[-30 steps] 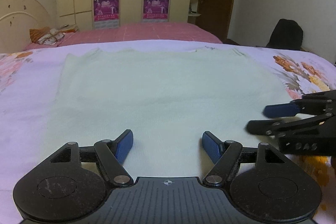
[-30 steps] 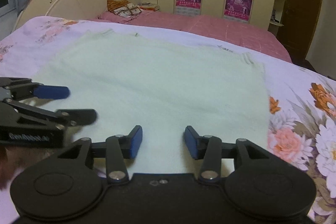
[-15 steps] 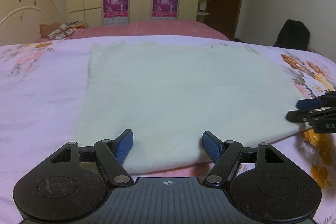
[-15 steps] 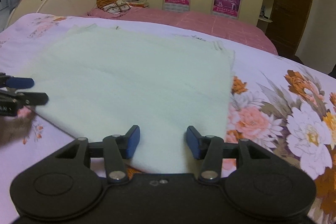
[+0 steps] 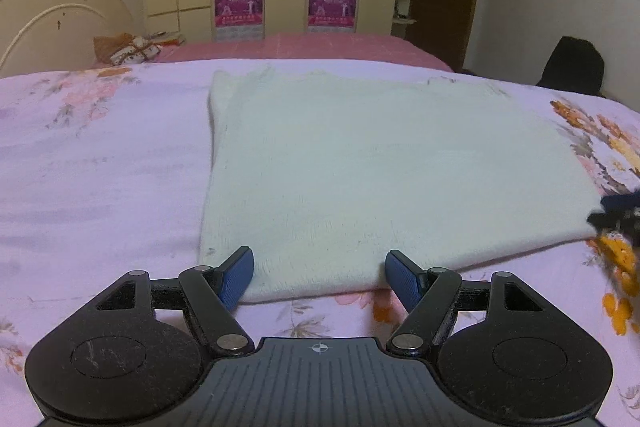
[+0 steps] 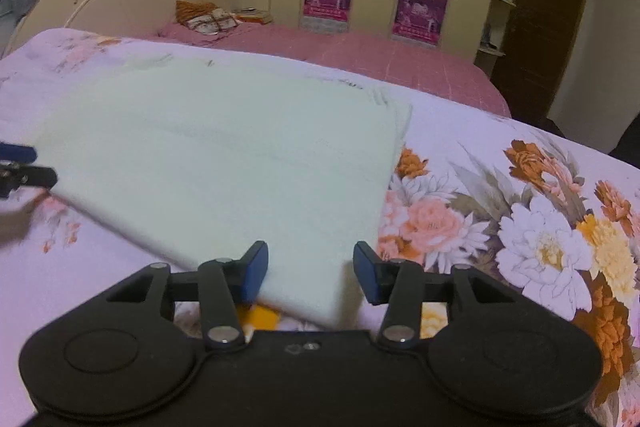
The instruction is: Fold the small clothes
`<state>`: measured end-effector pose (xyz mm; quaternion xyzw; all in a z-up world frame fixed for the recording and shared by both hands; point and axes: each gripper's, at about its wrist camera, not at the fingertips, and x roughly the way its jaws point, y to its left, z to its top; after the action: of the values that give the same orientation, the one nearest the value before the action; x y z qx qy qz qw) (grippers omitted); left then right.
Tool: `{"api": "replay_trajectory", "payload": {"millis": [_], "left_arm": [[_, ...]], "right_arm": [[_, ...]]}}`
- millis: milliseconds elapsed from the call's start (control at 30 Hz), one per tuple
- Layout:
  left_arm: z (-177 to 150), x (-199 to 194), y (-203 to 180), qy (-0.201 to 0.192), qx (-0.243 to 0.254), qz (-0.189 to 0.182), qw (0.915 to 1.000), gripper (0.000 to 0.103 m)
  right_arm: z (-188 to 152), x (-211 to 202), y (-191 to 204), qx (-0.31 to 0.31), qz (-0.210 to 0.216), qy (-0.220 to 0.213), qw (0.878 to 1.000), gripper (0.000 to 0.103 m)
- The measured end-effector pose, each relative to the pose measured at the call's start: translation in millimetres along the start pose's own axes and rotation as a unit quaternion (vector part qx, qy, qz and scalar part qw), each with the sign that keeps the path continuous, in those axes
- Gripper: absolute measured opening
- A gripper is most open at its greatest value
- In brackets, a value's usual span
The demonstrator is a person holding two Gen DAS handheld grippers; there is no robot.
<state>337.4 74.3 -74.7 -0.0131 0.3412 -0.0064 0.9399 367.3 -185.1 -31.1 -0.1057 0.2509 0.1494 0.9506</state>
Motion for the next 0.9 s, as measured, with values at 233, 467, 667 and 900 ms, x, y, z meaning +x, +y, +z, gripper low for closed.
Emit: {"api": "replay_trajectory", "payload": {"millis": [233,467,667,900], "left_arm": [[-4.1,-28.4,15.5,-0.017,-0.094,-0.009,0.9954,0.072],[-26.1,-37.4,27.8,-0.009,-0.163,-0.014,0.9865,0.072],[-35.2,-28.0,36.2,-0.003,-0.223,-0.035,0.9741,0.072],[-30.7,-8.9,42.1,-0.015,-0.287,-0.056,0.9561,0.072]], "right_arm": [[0.3,-6.7,-9.5,0.032,0.009,0.001,0.999,0.041],[-0.9,-23.1,-13.0,0.072,0.052,-0.017,0.996,0.004],[3.9,-22.7,2.0,0.077,0.07,-0.022,0.994,0.004],[7.8,-16.7,16.2,0.08,0.084,-0.02,0.993,0.006]]}}
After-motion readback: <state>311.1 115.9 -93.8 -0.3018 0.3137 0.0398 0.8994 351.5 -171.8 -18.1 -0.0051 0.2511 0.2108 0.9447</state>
